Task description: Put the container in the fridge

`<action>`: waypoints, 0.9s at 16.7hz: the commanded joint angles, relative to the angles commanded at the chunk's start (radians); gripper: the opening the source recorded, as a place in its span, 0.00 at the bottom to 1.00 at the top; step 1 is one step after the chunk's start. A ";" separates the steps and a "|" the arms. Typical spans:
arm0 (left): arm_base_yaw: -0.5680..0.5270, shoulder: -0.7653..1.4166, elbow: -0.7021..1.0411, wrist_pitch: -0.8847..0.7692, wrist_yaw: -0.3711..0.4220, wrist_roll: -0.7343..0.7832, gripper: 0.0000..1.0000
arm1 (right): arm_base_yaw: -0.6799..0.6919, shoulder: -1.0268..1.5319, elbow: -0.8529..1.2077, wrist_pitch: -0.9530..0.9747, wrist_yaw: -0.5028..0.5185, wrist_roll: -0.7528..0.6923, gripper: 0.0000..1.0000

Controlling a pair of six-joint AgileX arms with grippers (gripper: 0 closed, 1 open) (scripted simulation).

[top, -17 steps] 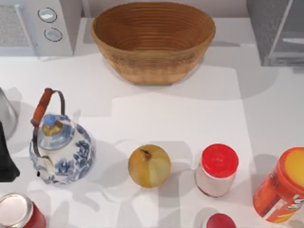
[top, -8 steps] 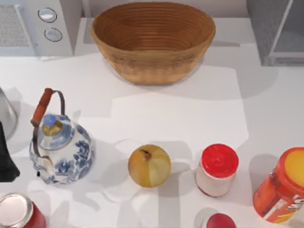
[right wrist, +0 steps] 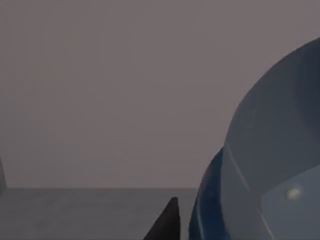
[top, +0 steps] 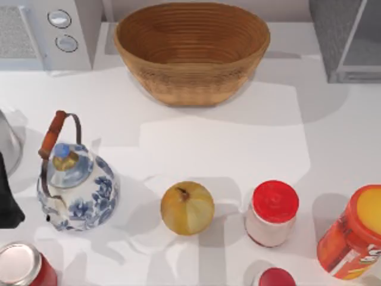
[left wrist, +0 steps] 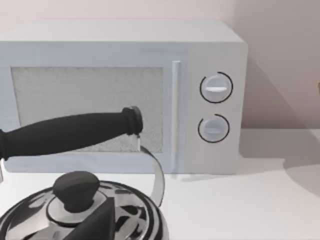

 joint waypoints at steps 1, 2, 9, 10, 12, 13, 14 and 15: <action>0.000 0.000 0.000 0.000 0.000 0.000 1.00 | 0.000 0.000 0.000 0.000 0.000 0.000 0.23; 0.000 0.000 0.000 0.000 0.000 0.000 1.00 | 0.000 0.000 0.000 0.000 0.000 0.000 0.31; 0.000 0.000 0.000 0.000 0.000 0.000 1.00 | 0.000 0.000 0.000 0.000 0.000 0.000 0.83; 0.000 0.000 0.000 0.000 0.000 0.000 1.00 | 0.000 0.000 0.000 0.000 0.000 0.000 0.91; 0.000 0.000 0.000 0.000 0.000 0.000 1.00 | 0.000 0.000 0.000 0.000 0.000 0.000 1.00; 0.000 0.000 0.000 0.000 0.000 0.000 1.00 | 0.000 0.000 0.000 0.000 0.000 0.000 1.00; 0.000 0.000 0.000 0.000 0.000 0.000 1.00 | 0.000 0.000 0.000 0.000 0.000 0.000 1.00; 0.000 0.000 0.000 0.000 0.000 0.000 1.00 | 0.000 0.000 0.000 0.000 0.000 0.000 1.00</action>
